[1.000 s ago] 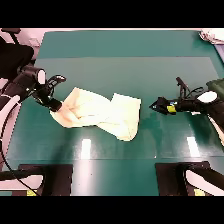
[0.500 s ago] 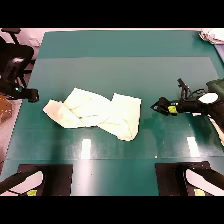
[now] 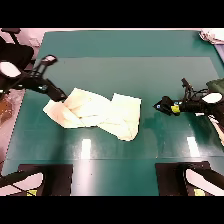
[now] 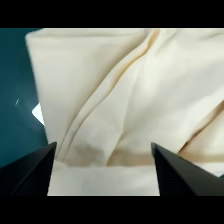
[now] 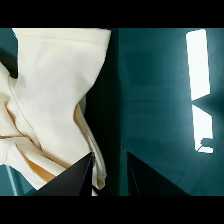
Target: Fold the shirts.
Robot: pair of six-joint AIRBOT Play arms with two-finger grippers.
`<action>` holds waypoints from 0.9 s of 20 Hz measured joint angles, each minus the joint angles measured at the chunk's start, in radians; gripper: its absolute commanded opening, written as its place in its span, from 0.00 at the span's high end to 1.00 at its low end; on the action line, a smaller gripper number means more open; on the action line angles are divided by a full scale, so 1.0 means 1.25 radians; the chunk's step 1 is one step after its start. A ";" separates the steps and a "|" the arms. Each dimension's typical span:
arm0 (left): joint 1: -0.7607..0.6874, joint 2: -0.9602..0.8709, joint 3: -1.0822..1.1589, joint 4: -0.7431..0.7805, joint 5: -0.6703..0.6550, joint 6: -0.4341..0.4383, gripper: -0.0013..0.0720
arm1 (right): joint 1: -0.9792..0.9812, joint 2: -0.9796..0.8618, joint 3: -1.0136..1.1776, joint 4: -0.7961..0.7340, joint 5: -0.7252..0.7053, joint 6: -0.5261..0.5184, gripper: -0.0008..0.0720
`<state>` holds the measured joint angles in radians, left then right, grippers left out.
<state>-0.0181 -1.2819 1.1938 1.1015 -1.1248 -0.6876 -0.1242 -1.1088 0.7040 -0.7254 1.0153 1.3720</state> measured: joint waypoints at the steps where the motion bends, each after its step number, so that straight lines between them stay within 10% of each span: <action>1: -0.024 -0.006 0.000 -0.003 0.026 0.045 0.03 | 0.000 0.000 0.000 0.000 0.003 0.000 0.62; 4: -0.065 -0.020 0.000 -0.009 0.106 0.142 0.19 | -0.001 0.000 0.000 0.000 0.007 0.000 0.62; 18: -0.092 -0.180 -0.001 -0.029 0.125 0.202 0.15 | -0.001 0.000 0.000 0.000 0.009 0.000 0.62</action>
<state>-0.1337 -1.5070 1.1931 1.0657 -0.9684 -0.4355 -0.1253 -1.1088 0.7040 -0.7254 1.0267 1.3720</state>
